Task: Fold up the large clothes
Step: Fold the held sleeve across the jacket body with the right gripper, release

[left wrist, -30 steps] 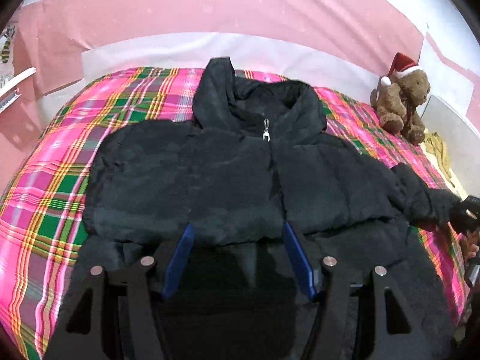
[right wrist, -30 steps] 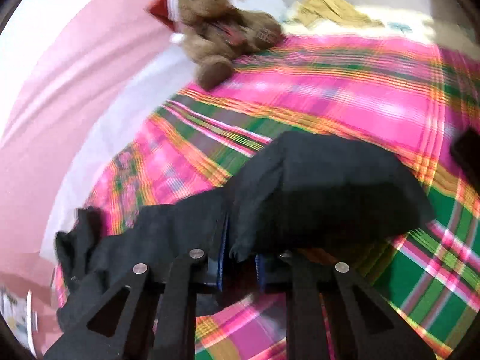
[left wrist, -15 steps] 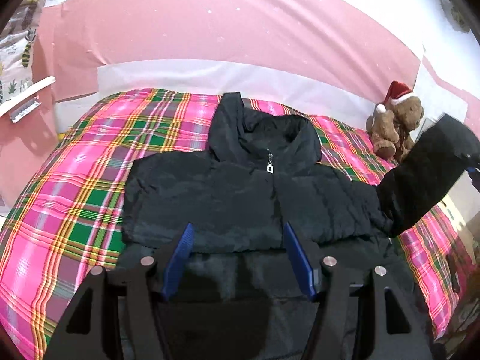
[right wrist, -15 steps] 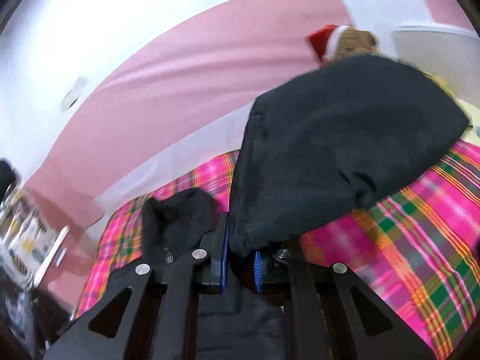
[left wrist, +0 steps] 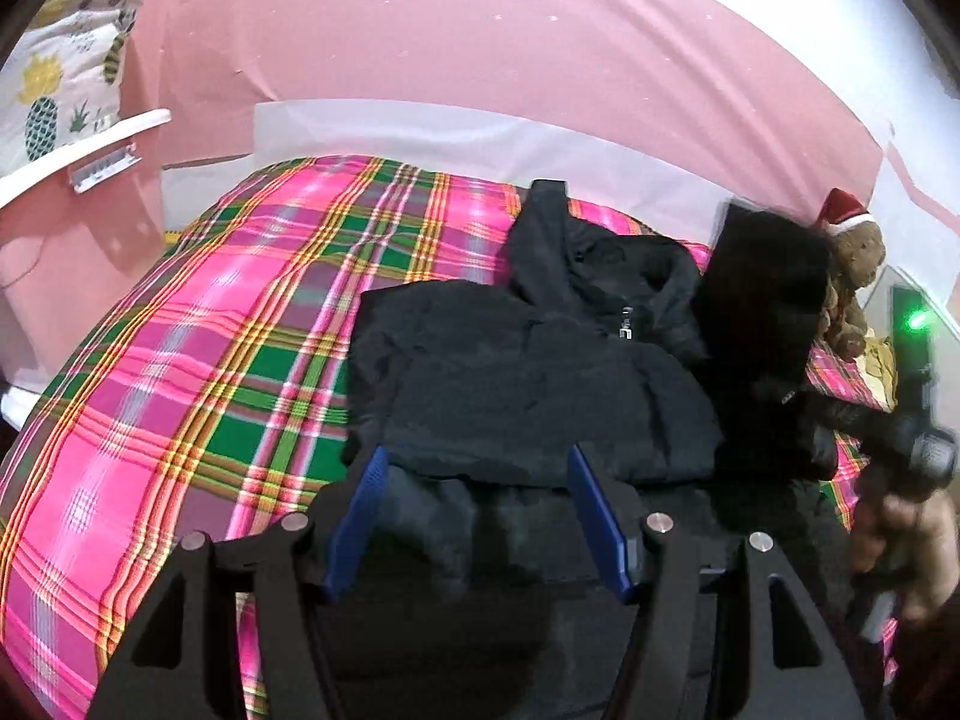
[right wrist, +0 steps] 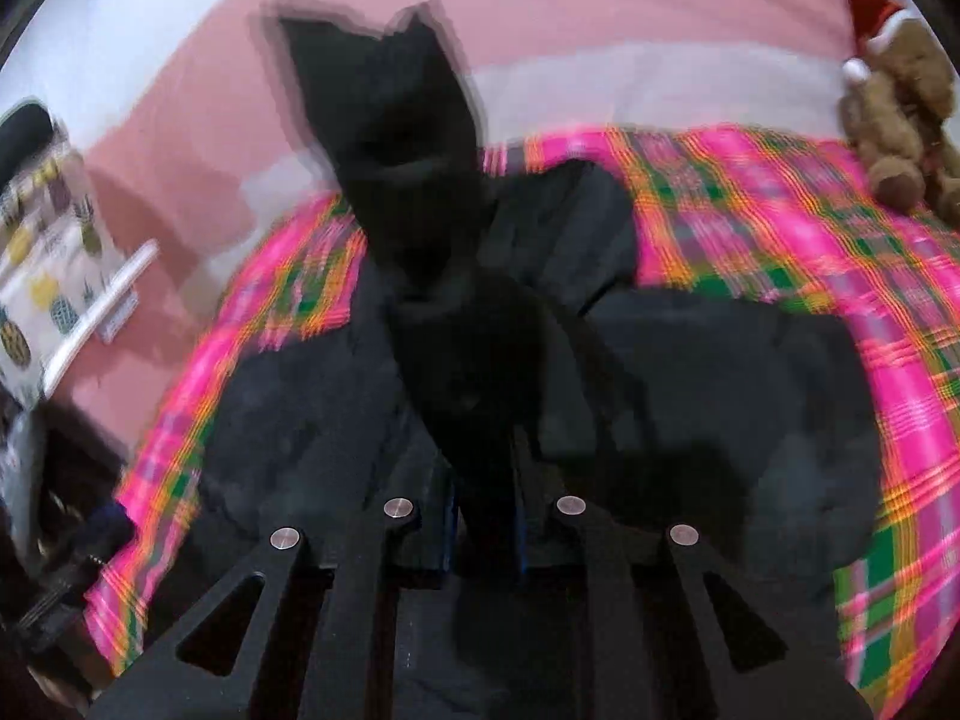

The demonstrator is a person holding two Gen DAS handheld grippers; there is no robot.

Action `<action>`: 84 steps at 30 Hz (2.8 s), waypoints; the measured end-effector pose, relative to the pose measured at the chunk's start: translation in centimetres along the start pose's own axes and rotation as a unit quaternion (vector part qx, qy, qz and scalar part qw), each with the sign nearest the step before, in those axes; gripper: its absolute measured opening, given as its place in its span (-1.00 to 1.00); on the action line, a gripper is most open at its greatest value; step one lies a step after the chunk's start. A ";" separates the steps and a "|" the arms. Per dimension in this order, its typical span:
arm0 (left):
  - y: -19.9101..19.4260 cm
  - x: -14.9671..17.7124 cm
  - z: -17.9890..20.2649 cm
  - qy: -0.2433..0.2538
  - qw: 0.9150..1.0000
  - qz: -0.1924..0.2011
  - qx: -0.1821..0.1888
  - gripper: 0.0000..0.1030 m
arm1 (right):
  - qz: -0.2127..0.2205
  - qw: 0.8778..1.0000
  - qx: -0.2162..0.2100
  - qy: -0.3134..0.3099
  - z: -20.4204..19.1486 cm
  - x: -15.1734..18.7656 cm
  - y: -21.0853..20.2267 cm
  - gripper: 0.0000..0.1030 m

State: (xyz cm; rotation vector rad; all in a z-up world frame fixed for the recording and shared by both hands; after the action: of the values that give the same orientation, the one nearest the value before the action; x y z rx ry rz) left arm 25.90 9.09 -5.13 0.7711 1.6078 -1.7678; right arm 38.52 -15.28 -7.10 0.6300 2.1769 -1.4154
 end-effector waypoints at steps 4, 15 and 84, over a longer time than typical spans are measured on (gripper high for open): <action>0.3 0.1 -0.8 -0.010 1.000 -0.002 0.001 0.25 | -0.037 0.999 -0.010 -0.018 -0.8 2.3 3.0 -0.13; 2.1 -3.1 3.5 0.007 0.999 -0.005 0.041 0.34 | 0.001 0.995 -0.079 -0.054 -2.2 2.2 -3.1 0.13; 15.6 -1.1 7.8 0.099 0.993 -0.062 0.019 -0.14 | -0.008 0.990 0.136 -0.028 15.6 0.7 1.4 0.01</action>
State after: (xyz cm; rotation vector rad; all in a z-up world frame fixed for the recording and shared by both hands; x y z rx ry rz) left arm 38.53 0.37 -13.54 0.9073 1.7895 -1.8621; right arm 40.84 -29.09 -14.14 0.6590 1.9665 -1.7348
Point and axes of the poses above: each gripper's, at about its wrist camera, not at the fingertips, and y roughly the way its jaws point, z to its right, x to its underside, the point moved 9 cm from there along y, roughly the way its jaws point, and after that the axes turned 9 degrees about y, right-handed, at the moved point
